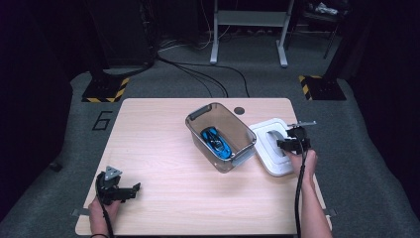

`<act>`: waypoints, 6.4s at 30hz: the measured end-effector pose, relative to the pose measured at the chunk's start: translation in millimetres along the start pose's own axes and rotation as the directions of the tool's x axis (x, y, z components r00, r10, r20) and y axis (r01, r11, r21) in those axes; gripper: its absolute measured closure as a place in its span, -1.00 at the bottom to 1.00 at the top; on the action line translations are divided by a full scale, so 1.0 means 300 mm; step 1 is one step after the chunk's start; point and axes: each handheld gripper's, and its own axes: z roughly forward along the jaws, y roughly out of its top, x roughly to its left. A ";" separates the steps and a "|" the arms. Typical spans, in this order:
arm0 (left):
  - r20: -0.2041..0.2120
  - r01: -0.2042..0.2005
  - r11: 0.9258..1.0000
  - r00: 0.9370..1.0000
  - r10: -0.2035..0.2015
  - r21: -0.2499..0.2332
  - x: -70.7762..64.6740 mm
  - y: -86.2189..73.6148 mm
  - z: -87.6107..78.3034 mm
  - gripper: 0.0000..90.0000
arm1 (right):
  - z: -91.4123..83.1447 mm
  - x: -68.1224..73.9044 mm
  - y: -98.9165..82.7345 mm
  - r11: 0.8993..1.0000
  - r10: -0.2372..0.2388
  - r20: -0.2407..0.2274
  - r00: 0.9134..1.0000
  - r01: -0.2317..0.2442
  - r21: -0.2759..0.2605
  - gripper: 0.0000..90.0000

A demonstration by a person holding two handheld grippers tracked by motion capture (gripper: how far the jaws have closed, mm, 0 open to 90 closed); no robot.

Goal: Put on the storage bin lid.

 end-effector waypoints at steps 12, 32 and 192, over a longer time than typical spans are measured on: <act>0.000 0.000 1.000 1.000 0.000 0.000 0.000 0.000 0.000 -0.99 | -0.087 -0.013 0.037 1.000 -0.002 0.011 1.000 0.002 -0.015 0.48; 0.000 0.001 1.000 1.000 -0.001 0.000 0.000 0.000 0.000 -0.99 | -0.194 0.000 0.110 0.999 -0.023 0.017 1.000 0.024 -0.038 0.48; -0.001 0.000 1.000 1.000 0.000 0.000 0.001 0.000 0.001 -0.99 | -0.255 0.438 0.165 0.974 -0.203 -0.159 0.966 0.183 -0.130 -0.79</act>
